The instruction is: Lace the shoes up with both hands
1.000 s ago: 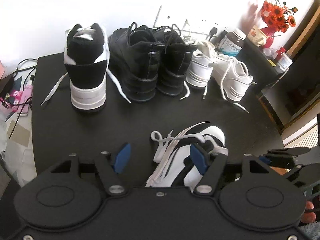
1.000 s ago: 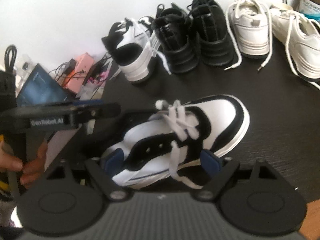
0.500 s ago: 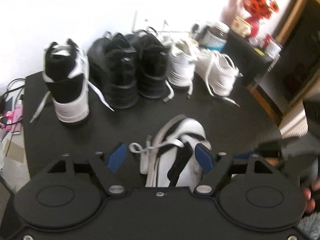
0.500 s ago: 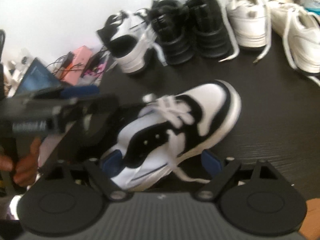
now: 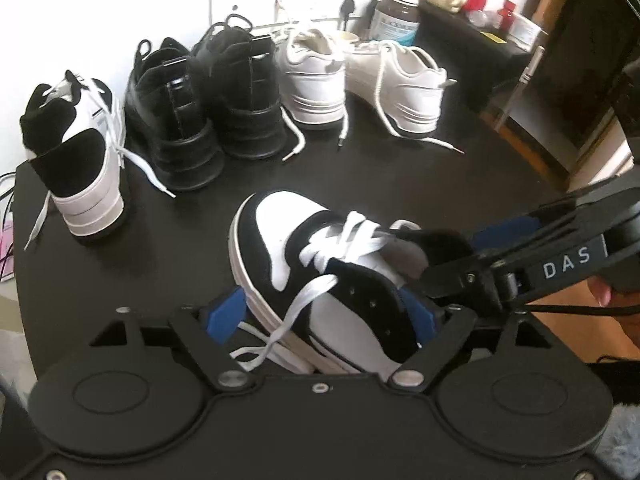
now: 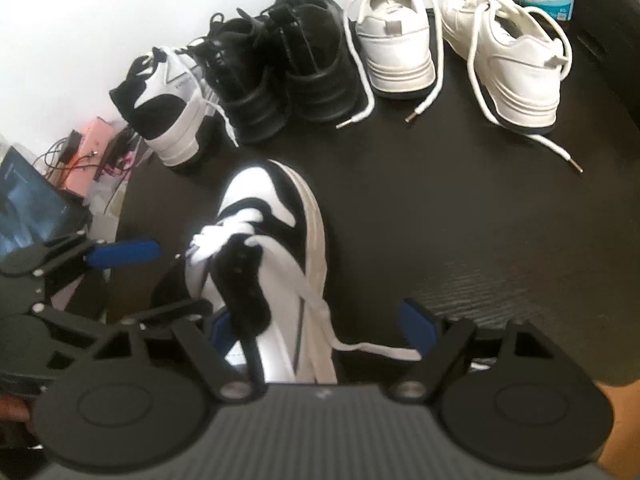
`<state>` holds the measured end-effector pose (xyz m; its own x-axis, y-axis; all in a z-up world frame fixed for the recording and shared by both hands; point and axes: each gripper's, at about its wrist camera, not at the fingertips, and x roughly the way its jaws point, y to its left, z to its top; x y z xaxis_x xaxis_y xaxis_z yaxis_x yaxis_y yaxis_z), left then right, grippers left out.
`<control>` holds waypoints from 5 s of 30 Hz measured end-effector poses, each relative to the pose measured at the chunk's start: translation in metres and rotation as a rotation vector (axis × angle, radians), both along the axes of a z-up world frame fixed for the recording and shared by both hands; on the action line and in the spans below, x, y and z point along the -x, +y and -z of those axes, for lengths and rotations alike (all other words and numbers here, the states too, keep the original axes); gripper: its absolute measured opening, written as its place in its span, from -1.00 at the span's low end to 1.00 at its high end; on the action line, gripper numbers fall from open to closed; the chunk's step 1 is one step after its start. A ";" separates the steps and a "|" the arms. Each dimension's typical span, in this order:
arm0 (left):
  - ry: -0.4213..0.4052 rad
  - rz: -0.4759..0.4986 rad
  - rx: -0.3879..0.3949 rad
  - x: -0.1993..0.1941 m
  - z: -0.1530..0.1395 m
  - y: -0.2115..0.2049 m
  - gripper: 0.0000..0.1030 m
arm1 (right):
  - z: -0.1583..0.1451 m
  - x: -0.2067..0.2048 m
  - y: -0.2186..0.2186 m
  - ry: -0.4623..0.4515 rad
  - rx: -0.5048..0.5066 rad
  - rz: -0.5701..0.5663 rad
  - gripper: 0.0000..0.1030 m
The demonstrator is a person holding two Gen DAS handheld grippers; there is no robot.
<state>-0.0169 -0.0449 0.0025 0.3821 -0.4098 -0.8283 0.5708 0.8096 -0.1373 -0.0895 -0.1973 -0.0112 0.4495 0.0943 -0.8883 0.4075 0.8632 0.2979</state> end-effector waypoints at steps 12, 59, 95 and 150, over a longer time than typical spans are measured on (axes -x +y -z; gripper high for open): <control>-0.039 -0.133 0.068 -0.023 0.006 0.027 0.76 | 0.004 -0.010 -0.022 -0.059 0.003 0.060 0.65; 0.620 -0.774 0.661 -0.043 0.107 0.118 0.60 | 0.047 0.043 -0.070 -0.139 0.206 0.220 -0.24; 0.413 -0.612 0.992 -0.029 0.036 0.130 -0.96 | -0.047 -0.031 0.100 -0.483 0.390 -0.530 0.03; -0.035 -0.477 0.280 -0.001 -0.035 0.081 0.43 | 0.012 -0.088 -0.013 -0.361 0.096 -0.314 -0.23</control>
<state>-0.0162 0.0356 0.0372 0.6044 -0.3872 -0.6963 0.1576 0.9148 -0.3719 -0.0016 -0.2105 -0.0234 0.6933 0.2001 -0.6923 0.0085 0.9583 0.2855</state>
